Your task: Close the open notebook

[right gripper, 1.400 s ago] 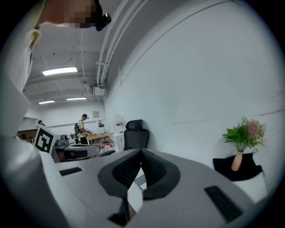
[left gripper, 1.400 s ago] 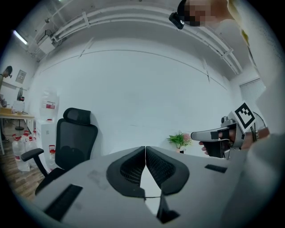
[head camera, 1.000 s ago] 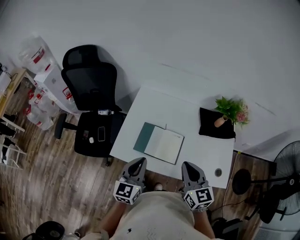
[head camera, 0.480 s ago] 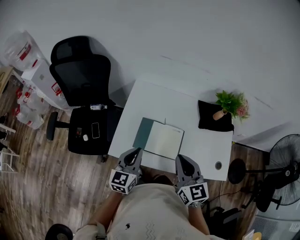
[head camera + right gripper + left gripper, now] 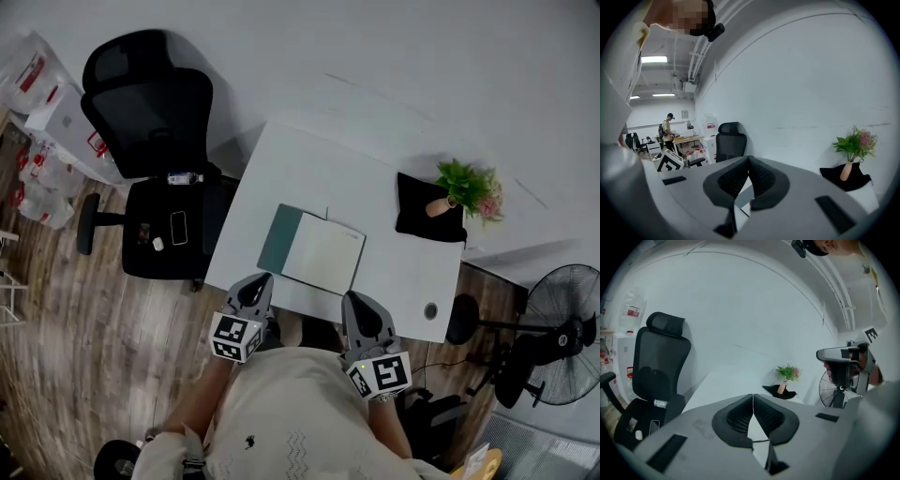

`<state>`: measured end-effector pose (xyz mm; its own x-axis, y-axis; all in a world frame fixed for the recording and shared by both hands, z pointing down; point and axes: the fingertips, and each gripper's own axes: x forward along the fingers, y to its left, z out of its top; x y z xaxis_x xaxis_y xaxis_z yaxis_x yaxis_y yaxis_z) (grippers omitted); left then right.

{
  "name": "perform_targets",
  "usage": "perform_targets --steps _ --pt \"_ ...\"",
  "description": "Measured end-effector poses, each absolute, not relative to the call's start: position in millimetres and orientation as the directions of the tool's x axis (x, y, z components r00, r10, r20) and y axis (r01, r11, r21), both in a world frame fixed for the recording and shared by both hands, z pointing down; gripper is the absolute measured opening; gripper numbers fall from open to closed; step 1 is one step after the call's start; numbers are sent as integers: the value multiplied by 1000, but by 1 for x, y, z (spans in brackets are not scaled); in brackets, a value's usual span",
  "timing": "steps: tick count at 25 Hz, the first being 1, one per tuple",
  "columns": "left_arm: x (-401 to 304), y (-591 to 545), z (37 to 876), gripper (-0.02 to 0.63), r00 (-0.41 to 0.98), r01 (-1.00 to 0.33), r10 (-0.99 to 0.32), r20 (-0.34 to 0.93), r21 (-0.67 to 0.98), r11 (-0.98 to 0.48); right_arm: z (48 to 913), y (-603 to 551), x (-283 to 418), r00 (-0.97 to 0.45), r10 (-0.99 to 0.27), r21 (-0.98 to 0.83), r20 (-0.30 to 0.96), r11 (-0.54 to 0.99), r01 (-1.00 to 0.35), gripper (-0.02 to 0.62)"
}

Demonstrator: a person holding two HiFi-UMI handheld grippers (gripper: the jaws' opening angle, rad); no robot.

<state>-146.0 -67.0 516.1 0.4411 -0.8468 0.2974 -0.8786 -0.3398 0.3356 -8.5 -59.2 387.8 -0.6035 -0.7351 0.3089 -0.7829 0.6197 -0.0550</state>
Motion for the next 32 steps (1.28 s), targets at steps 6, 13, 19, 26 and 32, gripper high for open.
perform_targets --steps 6,13,19,26,32 --pt "-145 -72 544 12 417 -880 -841 344 384 -279 392 -73 -16 -644 -688 -45 336 671 -740 2" --pt "-156 -73 583 12 327 -825 -855 402 564 -51 401 -87 -20 -694 -620 -44 367 733 -678 2" --pt "-158 -68 615 12 278 -782 -841 463 617 81 402 -99 -12 -715 -589 -51 377 758 -650 2" --pt "-145 -65 655 14 285 -702 -816 502 689 179 410 -108 -5 -730 -553 -53 402 782 -621 2" --pt "-141 -68 678 17 270 -613 -813 516 743 269 417 -110 -4 -739 -520 -39 429 806 -591 2"
